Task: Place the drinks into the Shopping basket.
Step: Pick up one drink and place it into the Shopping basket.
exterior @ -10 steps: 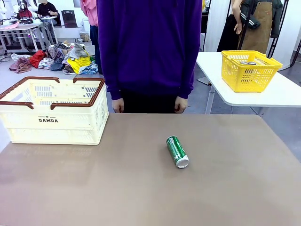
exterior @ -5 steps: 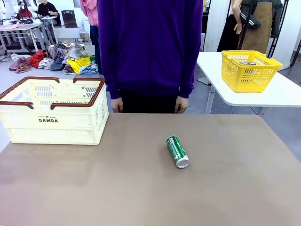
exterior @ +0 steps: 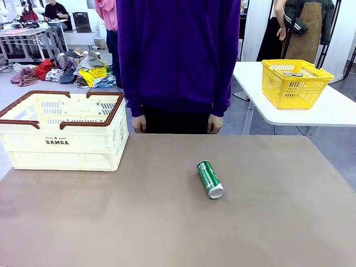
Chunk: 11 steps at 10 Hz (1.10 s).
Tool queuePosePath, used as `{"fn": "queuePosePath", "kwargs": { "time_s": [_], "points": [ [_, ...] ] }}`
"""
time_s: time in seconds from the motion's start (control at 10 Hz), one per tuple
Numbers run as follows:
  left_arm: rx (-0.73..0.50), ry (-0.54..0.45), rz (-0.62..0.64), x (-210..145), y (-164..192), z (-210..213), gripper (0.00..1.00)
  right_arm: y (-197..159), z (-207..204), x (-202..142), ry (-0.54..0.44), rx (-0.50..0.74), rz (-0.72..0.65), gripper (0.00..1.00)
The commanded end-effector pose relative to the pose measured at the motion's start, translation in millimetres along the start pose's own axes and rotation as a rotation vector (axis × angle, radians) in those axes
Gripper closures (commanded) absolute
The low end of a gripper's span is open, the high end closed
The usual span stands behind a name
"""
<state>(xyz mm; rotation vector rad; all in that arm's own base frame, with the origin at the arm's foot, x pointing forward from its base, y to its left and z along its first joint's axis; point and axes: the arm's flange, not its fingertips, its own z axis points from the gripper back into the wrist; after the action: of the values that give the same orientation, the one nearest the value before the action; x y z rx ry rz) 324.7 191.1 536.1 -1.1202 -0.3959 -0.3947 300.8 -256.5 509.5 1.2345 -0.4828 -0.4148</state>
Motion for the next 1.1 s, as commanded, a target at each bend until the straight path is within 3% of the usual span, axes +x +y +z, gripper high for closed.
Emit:
{"fn": "queuePosePath", "kwargs": {
  "time_s": [0.0,0.2,0.5,0.7,1.0],
  "points": [
    [0.031,-0.006,0.017,11.0,-41.9,-25.5,0.00,1.2,0.7,0.9,-0.003,0.017,0.022,0.00],
    [0.149,0.039,0.100,37.7,-116.3,-96.1,0.00,1.2,0.7,0.9,-0.003,0.017,0.022,0.00],
    [0.323,0.147,0.119,42.9,-214.1,-250.5,0.00,1.2,0.7,0.9,-0.003,0.017,0.022,0.00],
    [0.543,0.124,0.072,28.4,-245.3,-346.5,0.00,1.2,0.7,0.9,-0.003,0.017,0.022,0.00],
    [0.599,0.244,0.081,1.6,-247.0,-448.1,0.00,1.2,0.7,0.9,-0.003,0.017,0.022,0.00]
  ]
}}
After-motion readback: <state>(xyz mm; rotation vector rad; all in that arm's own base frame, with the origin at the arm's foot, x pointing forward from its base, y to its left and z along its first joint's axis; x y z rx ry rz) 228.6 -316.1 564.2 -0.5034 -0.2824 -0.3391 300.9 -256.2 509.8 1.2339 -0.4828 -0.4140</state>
